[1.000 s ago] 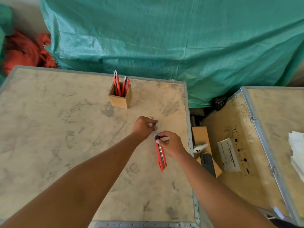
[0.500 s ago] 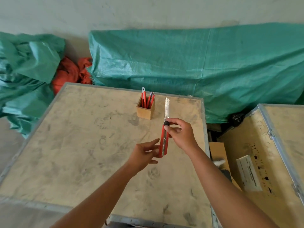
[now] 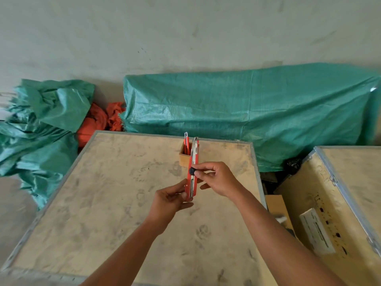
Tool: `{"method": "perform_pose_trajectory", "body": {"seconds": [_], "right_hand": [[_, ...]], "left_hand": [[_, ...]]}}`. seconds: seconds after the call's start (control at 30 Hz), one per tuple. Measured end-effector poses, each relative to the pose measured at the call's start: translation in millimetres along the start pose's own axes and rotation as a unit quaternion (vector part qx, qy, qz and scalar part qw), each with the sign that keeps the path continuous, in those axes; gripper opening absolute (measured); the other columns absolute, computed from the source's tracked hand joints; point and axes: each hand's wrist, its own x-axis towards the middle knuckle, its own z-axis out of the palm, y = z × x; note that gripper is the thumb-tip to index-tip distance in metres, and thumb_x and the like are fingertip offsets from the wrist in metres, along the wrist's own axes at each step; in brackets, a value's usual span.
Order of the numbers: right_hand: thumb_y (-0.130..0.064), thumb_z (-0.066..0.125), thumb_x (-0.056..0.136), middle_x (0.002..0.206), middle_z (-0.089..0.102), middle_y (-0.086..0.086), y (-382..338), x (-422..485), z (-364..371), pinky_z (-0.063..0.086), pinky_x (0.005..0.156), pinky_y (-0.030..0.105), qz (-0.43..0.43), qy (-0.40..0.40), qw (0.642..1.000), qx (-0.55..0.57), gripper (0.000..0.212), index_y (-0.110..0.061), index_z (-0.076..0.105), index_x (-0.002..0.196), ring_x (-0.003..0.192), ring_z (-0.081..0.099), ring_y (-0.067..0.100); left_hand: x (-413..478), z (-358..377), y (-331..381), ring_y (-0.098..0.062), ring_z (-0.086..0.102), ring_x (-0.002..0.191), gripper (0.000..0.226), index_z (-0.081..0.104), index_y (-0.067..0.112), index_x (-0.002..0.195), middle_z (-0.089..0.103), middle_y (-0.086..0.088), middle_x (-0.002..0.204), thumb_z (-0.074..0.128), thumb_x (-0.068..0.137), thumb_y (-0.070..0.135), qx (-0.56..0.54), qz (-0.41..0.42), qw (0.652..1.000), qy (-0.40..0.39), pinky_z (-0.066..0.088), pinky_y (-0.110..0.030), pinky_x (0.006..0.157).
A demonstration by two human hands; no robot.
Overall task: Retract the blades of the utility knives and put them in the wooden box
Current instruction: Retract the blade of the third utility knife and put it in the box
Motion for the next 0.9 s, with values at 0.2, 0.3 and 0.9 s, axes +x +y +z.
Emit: {"method": "perform_pose_trajectory", "body": {"seconds": [0.2,0.3,0.9], "right_hand": [[-0.009,0.076,0.091,0.111,0.079,0.004,-16,-11,5,0.067,0.076,0.04,-0.021,-0.031,0.998,-0.051,0.025,-0.016,0.079,0.114,0.089,0.078,0.024],[-0.007,0.077,0.089,0.113,0.079,0.005,-19,-13,7,0.066,0.08,0.041,-0.037,-0.052,0.995,-0.071,0.026,-0.013,0.078,0.114,0.091,0.078,0.025],[-0.02,0.08,0.088,0.115,0.071,-0.007,-27,-17,16,0.065,0.081,0.038,-0.087,-0.004,0.991,-0.102,0.042,-0.038,0.068,0.124,0.09,0.075,0.014]], "left_hand": [[-4,-7,18,-0.027,0.075,0.095,0.039,0.071,0.018,0.118,0.078,-0.011,0.104,0.058,0.093,-0.008,-0.014,0.026,1.0,-0.003,0.062,-0.043,0.082],[-5,-10,22,-0.028,0.074,0.098,0.039,0.069,0.015,0.121,0.078,-0.011,0.104,0.057,0.093,-0.009,-0.016,0.031,0.999,0.0,0.062,-0.043,0.083],[-3,-14,33,-0.034,0.072,0.103,0.04,0.062,0.005,0.131,0.074,-0.018,0.114,0.058,0.093,-0.007,-0.006,0.05,0.999,-0.007,0.06,-0.047,0.087]]}}
